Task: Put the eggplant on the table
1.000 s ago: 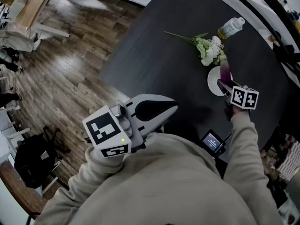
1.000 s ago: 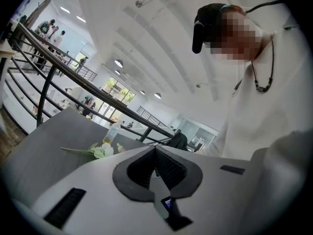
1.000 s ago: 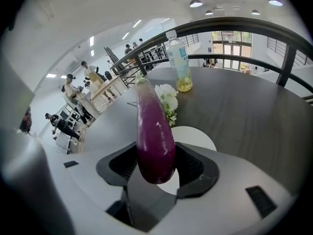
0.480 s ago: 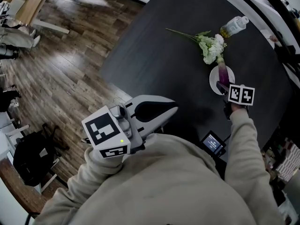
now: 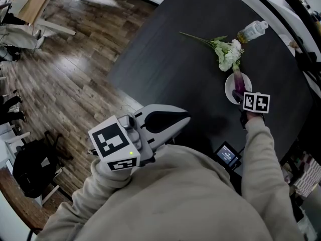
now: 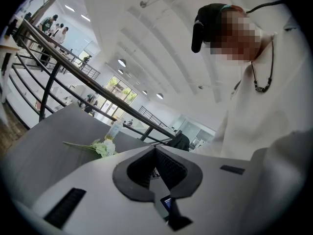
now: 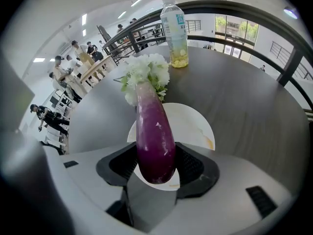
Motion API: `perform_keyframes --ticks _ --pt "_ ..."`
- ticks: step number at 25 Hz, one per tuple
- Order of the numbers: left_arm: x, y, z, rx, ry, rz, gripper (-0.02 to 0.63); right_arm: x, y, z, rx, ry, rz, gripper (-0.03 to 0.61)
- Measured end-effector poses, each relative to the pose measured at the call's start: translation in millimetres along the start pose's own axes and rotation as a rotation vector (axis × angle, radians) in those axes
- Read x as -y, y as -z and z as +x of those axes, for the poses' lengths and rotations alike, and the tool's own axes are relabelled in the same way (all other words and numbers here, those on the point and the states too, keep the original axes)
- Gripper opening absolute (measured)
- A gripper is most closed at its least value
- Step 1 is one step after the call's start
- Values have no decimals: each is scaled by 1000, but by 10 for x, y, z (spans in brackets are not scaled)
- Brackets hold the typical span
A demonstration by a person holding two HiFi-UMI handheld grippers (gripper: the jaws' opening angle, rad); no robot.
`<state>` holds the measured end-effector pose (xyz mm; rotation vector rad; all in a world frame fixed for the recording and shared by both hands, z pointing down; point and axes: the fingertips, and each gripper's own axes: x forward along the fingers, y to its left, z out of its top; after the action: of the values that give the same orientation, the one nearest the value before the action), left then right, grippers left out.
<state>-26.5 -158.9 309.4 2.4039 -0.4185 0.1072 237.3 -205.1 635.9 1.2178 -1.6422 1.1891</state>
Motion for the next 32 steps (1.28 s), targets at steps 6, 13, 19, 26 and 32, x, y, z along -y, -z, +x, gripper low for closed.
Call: perform_keyframes --ticks 6,13,19,26,32 --pt "-26 40 19 -19 -7 8 6 40 35 39 -24 31 -37 239" --pt "0 -27 35 -11 5 12 6 15 66 54 -15 -7 21 245" --pt "29 -50 17 1 19 6 6 10 45 26 16 -7 29 284" --pt "77 -127 0 8 41 29 6 2 -20 -67 71 -20 98 295" --pt "130 -244 23 15 69 64 6 68 -24 -234 105 -1 160 295"
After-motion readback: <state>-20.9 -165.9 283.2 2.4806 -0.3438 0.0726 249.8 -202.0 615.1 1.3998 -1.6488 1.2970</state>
